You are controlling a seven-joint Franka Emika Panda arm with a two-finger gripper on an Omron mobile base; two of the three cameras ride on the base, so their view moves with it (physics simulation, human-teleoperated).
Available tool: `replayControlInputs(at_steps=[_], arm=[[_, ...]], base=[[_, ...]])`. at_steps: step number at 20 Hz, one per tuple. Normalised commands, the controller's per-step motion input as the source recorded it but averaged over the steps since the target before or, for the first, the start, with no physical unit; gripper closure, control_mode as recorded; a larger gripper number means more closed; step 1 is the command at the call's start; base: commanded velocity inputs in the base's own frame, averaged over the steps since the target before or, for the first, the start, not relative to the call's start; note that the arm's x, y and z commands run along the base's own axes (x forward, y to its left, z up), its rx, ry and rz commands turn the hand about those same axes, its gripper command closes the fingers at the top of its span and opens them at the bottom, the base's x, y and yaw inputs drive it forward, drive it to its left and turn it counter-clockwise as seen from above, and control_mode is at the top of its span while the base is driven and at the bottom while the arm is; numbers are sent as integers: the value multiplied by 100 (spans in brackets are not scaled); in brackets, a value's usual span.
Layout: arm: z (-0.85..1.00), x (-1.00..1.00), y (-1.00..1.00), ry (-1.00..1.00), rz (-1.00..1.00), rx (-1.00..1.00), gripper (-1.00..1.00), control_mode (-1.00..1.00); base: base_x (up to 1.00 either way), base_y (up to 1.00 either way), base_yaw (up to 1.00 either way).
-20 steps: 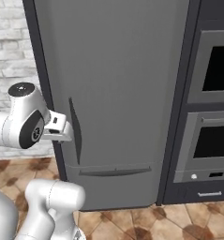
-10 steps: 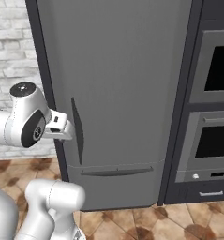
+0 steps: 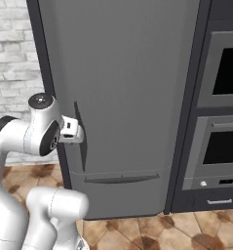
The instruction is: Retrieve the chicken drumstick from the fridge and place it on the saucepan with marinade on the stove.
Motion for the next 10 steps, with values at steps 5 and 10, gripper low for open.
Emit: replayControlInputs(at_steps=[5, 10], arm=[[-29, 1, 12, -24, 10, 0, -100, -100], [-8, 14, 11, -14, 12, 0, -100, -100]], base=[[0, 0, 0], [0, 0, 0]])
